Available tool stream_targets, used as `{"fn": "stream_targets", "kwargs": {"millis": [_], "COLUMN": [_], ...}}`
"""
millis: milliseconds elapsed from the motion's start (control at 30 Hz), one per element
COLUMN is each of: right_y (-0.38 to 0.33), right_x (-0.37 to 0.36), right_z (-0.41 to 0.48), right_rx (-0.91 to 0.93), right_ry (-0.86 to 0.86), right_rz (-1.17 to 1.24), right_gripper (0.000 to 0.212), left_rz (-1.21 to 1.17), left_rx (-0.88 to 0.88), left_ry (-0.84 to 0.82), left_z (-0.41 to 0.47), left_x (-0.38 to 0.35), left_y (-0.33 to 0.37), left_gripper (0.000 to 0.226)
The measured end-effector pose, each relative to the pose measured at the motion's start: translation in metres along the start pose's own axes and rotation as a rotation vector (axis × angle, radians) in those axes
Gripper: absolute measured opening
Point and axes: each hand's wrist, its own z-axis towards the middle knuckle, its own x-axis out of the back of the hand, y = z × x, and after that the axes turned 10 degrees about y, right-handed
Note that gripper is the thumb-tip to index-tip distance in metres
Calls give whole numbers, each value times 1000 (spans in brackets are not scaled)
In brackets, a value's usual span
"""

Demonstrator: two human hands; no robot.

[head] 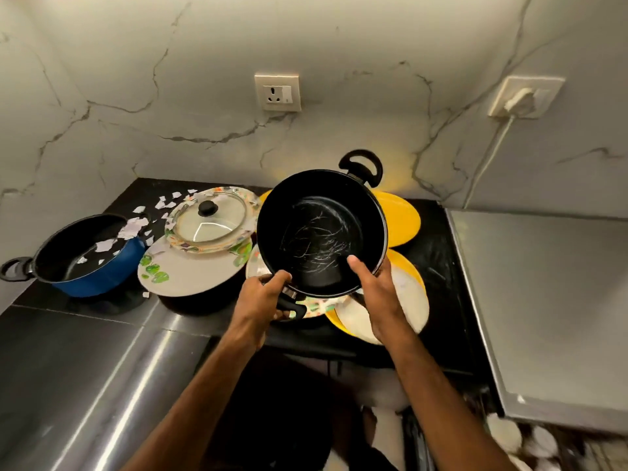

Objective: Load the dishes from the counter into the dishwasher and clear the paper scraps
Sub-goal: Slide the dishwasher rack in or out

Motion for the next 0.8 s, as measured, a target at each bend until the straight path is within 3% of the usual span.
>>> {"fn": "stream_targets", "kwargs": {"millis": [133,300,467,533,600,667,733,800], "right_y": [16,10,9,11,12,14,19,24], "right_x": [27,75,129,155,177,203,223,253], "right_z": [-45,-109,-156,-175,-195,-216,-235,-259], "right_rx": [-64,26,31,38,22,-21,-37,-18], "right_ry": [156,307,496,571,614,642,669,709], "right_rz": [-9,-92,-82,-68,-73,-68,-72,-78], "right_gripper": [65,44,46,48,59,73,81,82], "left_rz": [17,58,117,163,349,586,620,514], "left_rx": [26,38,91,65,-106,-435,-792,-900], "left_ry": [-119,-261,-377,-367,-283,-203,-207,-468], "left_z": [-33,-79,-125,-139,-153,-182,-216,-262], "left_x": [-2,-9,-37,-54,-69,-86,-99,-126], "left_y": [-21,-45,-66,-79,-90,-98,-99,-104], "left_gripper": [19,24,28,44,76,95,91,68]}}
